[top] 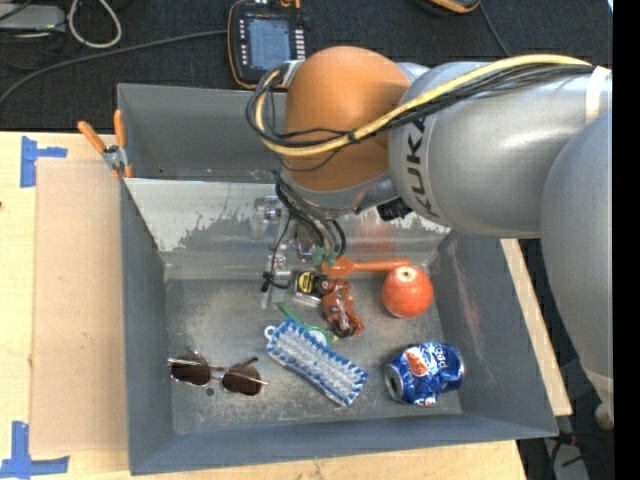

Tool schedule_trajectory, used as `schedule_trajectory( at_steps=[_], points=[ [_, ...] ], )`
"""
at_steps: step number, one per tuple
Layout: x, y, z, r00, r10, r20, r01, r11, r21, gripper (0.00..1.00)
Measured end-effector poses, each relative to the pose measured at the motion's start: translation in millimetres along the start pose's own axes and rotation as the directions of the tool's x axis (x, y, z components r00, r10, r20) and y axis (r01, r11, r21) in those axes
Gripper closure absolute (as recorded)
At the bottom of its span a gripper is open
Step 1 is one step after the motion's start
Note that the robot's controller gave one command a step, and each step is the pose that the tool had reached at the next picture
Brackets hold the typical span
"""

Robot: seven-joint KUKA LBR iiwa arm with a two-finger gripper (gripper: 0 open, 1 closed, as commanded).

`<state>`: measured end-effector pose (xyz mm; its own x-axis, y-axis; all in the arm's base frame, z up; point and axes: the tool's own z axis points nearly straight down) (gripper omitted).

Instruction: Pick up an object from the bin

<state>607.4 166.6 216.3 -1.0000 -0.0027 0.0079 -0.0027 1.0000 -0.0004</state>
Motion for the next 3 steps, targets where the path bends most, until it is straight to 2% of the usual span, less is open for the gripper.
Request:
schedule_trajectory(
  at_steps=[1,2,3],
  points=[
    [-1.8,-1,-4,1.000,0.005,0.007,-0.005,1.000,-0.001,0.00],
    [30.8,-60,133,1.000,0.016,0.005,-0.016,1.000,-0.003,0.00],
    [53.5,-93,60,1.000,0.020,0.020,-0.020,1.000,-0.006,0.00]
  ],
)
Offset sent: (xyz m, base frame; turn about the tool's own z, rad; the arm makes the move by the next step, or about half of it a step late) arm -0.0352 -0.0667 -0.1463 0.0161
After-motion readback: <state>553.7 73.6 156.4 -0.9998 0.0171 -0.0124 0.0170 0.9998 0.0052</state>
